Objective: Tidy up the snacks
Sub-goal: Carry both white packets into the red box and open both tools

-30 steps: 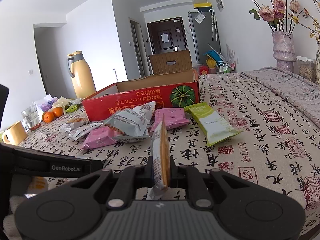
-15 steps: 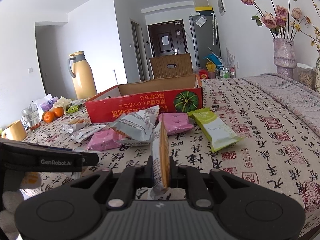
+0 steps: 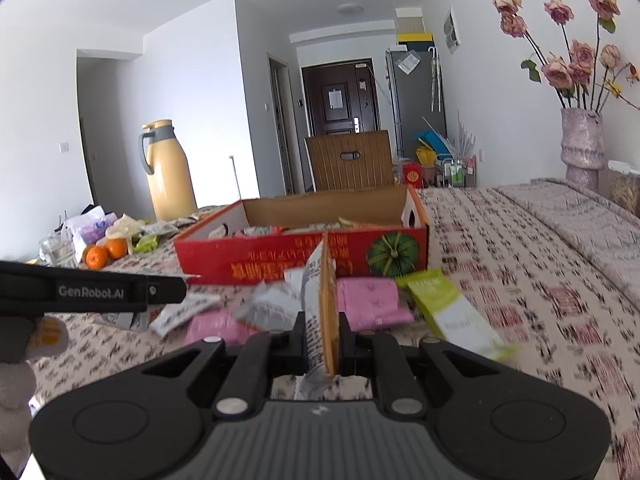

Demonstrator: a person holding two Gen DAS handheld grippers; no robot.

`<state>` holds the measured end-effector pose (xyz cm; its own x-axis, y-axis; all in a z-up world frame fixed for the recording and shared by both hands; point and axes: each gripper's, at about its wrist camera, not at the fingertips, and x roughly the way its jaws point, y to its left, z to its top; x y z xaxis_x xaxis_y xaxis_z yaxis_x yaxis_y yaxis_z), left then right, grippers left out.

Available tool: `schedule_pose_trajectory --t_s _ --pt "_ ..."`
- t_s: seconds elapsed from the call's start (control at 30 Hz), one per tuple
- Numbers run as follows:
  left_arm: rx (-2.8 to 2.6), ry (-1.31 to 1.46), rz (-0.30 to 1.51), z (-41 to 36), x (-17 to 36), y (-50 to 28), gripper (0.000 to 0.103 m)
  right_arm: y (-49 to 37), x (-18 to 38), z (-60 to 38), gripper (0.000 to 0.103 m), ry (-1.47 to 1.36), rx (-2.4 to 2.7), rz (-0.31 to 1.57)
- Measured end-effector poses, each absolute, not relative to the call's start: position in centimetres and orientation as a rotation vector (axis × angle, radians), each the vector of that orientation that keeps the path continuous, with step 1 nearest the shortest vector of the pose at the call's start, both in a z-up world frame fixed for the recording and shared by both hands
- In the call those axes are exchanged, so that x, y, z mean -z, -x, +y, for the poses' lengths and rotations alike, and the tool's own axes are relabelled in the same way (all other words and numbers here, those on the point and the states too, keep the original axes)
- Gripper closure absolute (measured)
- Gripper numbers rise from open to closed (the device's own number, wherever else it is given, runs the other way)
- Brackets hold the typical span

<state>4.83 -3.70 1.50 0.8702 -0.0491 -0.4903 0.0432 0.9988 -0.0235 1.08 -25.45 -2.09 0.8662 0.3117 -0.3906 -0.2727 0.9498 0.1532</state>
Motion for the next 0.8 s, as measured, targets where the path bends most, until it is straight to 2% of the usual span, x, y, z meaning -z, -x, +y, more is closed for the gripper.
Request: schedule_pose_trajectory --t_s 0.8 --pt "0.015 0.025 0.385 -1.9 -6.1 -16.7 0.047 -16.0 -3.6 -21.3 0.091 -0.11 -0.302 0.297"
